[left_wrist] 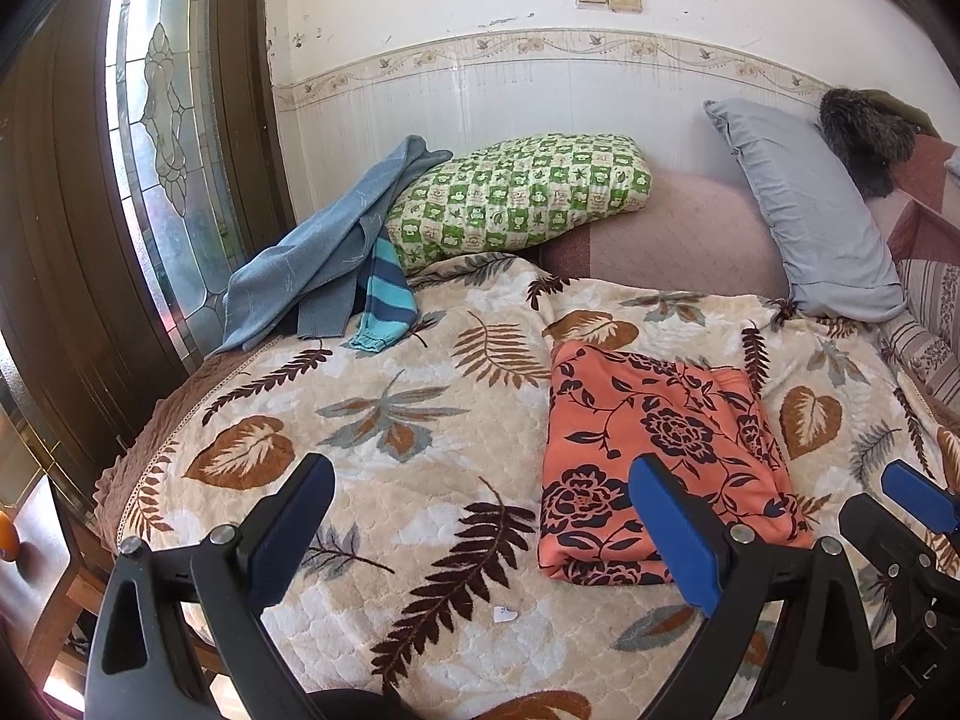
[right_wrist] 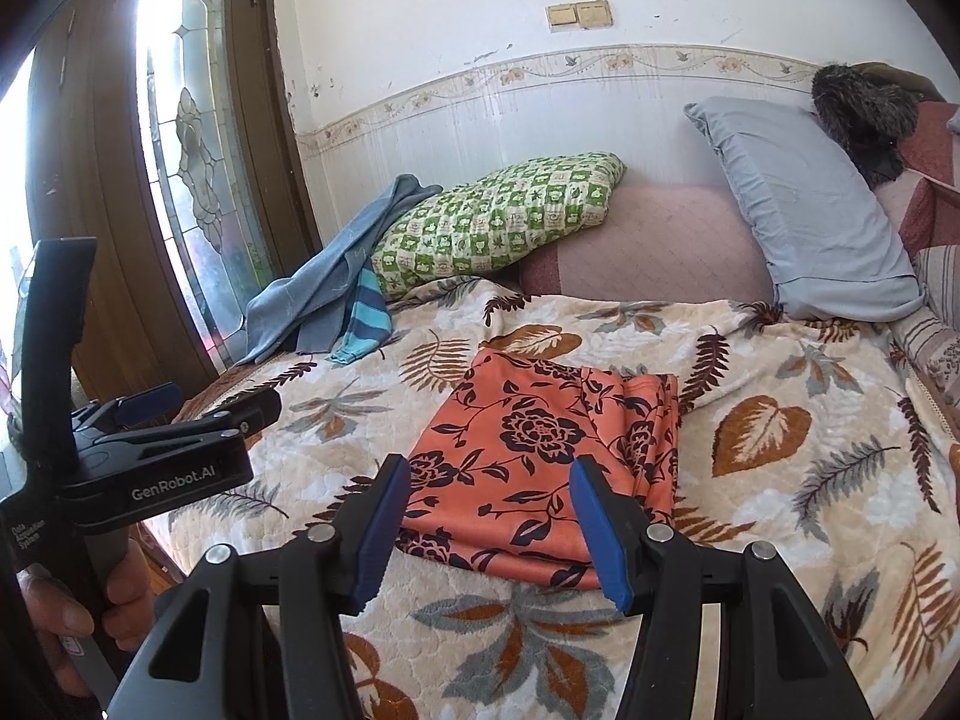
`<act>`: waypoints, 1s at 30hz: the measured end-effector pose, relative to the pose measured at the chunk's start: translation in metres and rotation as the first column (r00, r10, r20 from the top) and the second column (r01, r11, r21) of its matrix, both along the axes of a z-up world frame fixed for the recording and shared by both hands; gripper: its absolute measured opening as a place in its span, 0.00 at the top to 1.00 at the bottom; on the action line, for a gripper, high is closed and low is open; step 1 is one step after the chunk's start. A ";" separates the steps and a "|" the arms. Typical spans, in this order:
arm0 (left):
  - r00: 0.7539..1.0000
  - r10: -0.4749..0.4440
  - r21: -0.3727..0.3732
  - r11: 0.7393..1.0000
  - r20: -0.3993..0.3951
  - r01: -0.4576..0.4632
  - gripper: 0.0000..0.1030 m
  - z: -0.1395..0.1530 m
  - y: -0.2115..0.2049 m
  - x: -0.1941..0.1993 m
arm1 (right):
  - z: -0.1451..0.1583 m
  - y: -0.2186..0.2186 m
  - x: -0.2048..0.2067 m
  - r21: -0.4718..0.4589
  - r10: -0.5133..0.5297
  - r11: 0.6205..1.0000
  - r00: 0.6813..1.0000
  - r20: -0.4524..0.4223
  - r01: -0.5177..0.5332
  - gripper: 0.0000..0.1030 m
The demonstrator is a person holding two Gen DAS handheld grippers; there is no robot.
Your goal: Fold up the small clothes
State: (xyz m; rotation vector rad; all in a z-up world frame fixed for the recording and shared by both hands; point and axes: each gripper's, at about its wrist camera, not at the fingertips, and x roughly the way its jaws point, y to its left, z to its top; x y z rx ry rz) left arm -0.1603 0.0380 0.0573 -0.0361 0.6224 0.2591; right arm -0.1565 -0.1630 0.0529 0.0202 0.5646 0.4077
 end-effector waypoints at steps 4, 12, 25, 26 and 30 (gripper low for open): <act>1.000 -0.001 0.000 1.000 0.002 0.001 0.04 0.000 0.002 -0.001 | -0.001 0.004 0.001 -0.011 0.006 1.000 1.000 -0.002 -0.006 0.43; 1.000 0.002 0.003 1.000 0.031 -0.002 0.04 0.007 0.008 -0.010 | 0.003 0.017 -0.003 -0.030 0.027 0.999 1.000 0.013 -0.027 0.43; 0.997 0.005 0.000 1.000 0.072 -0.005 0.04 0.020 0.015 -0.025 | 0.014 0.025 -0.014 -0.048 0.040 0.998 0.998 0.043 -0.038 0.43; 0.997 0.004 0.001 1.000 0.076 -0.004 0.04 0.022 0.015 -0.027 | 0.016 0.025 -0.015 -0.051 0.041 0.998 0.998 0.048 -0.039 0.43; 0.996 0.006 0.000 1.000 0.091 -0.006 0.04 0.028 0.016 -0.034 | 0.022 0.028 -0.021 -0.053 0.042 0.998 0.997 0.064 -0.039 0.43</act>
